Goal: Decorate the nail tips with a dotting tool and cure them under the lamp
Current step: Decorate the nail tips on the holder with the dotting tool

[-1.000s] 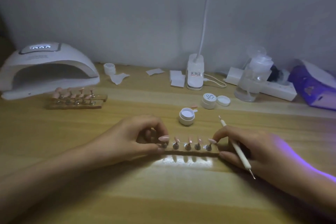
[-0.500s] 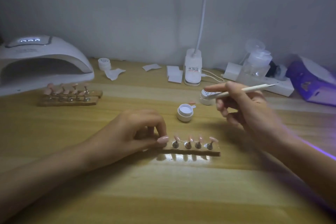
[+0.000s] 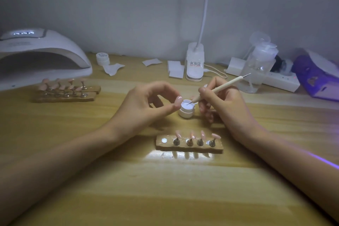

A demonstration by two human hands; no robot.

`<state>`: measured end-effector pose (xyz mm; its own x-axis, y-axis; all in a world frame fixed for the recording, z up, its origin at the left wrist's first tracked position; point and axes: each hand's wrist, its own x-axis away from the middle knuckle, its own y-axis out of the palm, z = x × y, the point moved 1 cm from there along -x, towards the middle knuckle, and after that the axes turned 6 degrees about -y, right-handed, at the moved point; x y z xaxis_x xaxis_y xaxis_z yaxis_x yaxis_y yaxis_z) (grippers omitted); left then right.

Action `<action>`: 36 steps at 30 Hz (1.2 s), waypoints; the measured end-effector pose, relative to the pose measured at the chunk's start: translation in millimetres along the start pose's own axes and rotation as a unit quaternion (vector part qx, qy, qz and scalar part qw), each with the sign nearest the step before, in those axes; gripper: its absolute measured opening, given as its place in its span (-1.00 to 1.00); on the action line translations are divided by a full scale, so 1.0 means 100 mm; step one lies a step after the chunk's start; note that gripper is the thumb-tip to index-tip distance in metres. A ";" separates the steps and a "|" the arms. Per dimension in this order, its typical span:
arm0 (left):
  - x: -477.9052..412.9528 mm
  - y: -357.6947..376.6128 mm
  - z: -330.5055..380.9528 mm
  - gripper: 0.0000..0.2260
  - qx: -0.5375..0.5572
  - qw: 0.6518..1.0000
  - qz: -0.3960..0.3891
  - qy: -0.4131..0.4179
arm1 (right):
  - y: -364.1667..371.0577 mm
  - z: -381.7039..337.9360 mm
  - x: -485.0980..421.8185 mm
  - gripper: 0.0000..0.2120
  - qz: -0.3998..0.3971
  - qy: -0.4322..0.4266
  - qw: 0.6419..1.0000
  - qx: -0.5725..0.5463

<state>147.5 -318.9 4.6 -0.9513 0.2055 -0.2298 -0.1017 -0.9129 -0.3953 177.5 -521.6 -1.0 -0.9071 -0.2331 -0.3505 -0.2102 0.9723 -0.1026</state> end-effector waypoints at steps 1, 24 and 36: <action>-0.01 0.00 -0.03 -0.95 0.002 1.000 -0.001 -0.004 | 0.00 0.01 0.00 -0.74 -0.005 -0.002 1.000 0.001; -0.08 -0.03 -0.15 -0.90 0.045 0.999 -0.008 -0.012 | 0.03 0.01 -0.01 -0.74 -0.018 -0.020 0.998 0.051; -0.07 0.00 -0.11 -0.86 -0.046 0.996 -0.071 0.024 | 0.02 -0.08 0.01 -0.79 0.024 -0.096 0.995 0.028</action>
<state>157.3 -316.4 -4.1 -0.9142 0.3486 -0.2067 -0.2051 -0.8379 -0.5059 172.9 -520.0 5.6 -0.8283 -0.1904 -0.5269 -0.1421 0.9811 -0.1312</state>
